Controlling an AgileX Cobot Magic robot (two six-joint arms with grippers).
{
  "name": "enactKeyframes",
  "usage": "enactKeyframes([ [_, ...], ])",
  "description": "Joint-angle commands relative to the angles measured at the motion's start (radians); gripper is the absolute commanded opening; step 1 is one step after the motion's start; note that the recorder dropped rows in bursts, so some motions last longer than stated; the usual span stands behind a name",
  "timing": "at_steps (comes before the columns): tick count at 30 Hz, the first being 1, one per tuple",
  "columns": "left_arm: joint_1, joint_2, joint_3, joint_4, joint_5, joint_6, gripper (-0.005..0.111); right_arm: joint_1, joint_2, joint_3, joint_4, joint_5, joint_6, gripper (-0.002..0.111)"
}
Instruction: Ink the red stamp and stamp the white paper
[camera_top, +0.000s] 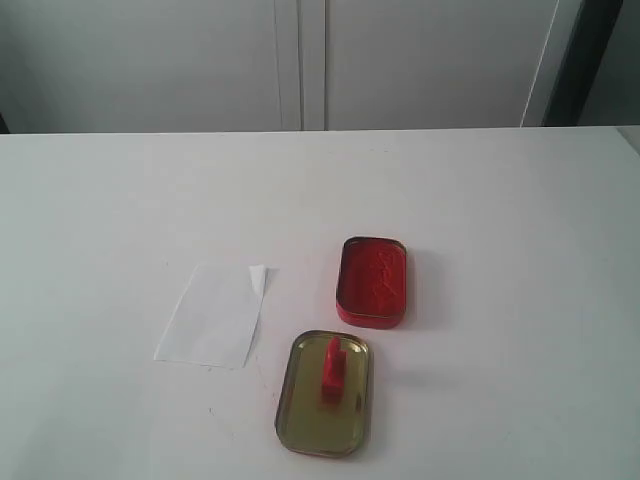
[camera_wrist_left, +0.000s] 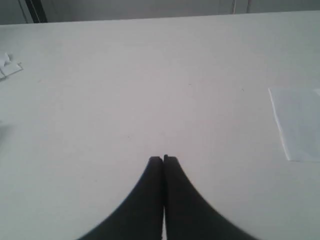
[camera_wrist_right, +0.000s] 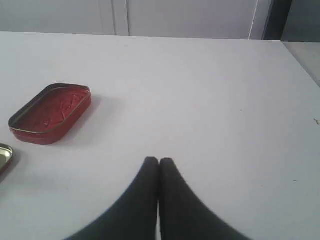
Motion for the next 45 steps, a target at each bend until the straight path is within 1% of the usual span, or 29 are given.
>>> enactKeyframes([
  [1, 0.001, -0.005, 0.004, -0.004, -0.07, 0.0, 0.0, -0.004, -0.005, 0.006, 0.001, -0.015, 0.002, 0.0],
  [8, 0.001, -0.005, 0.004, -0.004, -0.177, 0.0, 0.0, -0.004, -0.005, 0.006, 0.001, -0.015, 0.002, 0.0],
  [31, 0.001, -0.005, 0.004, -0.004, -0.18, -0.002, 0.0, -0.004, -0.005, 0.006, 0.001, -0.015, 0.002, 0.0],
  [39, 0.001, -0.005, 0.004, -0.022, -0.222, -0.008, 0.0, -0.004, -0.005, 0.006, 0.001, -0.015, 0.002, 0.0],
  [41, 0.001, -0.005, -0.009, -0.026, -0.201, -0.008, 0.0, -0.004, -0.005, 0.006, 0.001, -0.015, 0.002, 0.0],
  [45, 0.001, 0.002, -0.092, -0.026, -0.088, -0.008, 0.0, -0.004, -0.005, 0.006, 0.001, -0.015, 0.002, 0.0],
])
